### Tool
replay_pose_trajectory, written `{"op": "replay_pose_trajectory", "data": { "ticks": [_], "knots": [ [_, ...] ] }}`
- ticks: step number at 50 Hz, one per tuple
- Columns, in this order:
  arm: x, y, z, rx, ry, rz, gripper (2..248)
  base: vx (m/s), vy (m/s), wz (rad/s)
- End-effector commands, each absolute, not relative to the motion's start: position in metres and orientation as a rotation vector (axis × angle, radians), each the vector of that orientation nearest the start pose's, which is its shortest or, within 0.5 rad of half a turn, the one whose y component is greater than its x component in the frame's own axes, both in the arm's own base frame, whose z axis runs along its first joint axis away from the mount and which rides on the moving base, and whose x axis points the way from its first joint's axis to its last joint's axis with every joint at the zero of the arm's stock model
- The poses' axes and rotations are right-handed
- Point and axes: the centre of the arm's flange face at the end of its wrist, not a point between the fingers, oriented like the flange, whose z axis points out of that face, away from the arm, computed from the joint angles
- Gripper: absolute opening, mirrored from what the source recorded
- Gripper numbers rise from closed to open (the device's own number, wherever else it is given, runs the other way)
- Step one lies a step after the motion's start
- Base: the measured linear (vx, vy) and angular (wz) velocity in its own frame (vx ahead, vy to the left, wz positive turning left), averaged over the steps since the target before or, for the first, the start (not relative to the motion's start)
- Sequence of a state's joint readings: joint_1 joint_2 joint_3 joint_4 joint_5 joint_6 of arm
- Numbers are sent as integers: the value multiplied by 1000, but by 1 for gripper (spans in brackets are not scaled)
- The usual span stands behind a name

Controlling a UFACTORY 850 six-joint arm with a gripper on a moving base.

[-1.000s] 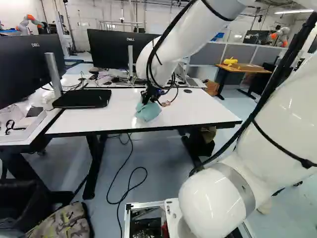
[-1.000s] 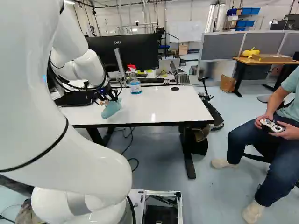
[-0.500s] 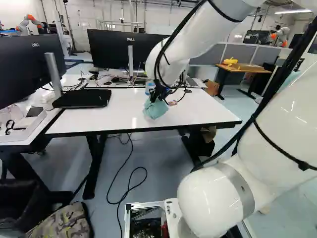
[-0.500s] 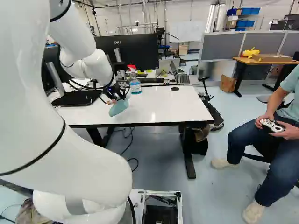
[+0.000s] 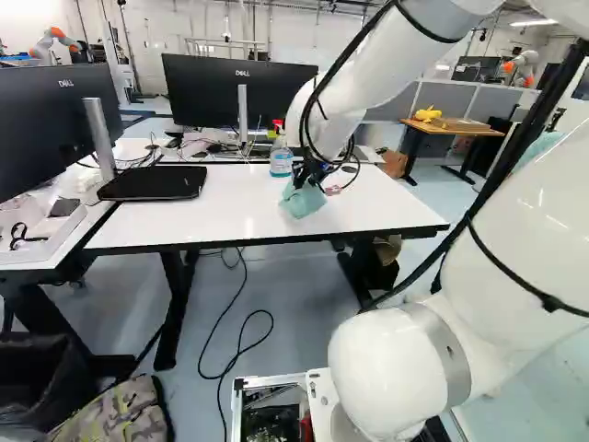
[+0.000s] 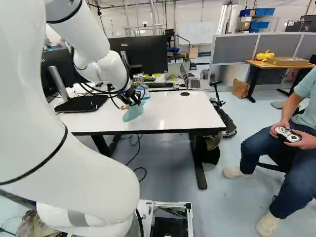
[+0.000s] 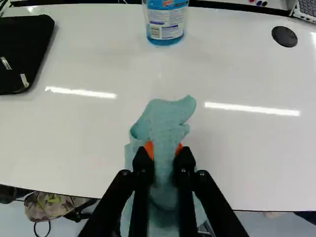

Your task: Clean the table with the green towel

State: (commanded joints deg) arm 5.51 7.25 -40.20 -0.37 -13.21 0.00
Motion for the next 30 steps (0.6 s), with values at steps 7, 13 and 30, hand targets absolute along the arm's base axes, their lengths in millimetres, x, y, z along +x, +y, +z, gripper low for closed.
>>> {"op": "replay_pose_trajectory", "data": {
  "ticks": [7, 13, 30],
  "knots": [
    [419, 28, 499, -2985, -110, -919, 57, 0, 0, 0],
    [424, 19, 499, -2993, -75, -920, 57, 0, 0, 0],
    [446, -5, 500, -3010, 7, -922, 57, 0, 0, 0]
  ]
}}
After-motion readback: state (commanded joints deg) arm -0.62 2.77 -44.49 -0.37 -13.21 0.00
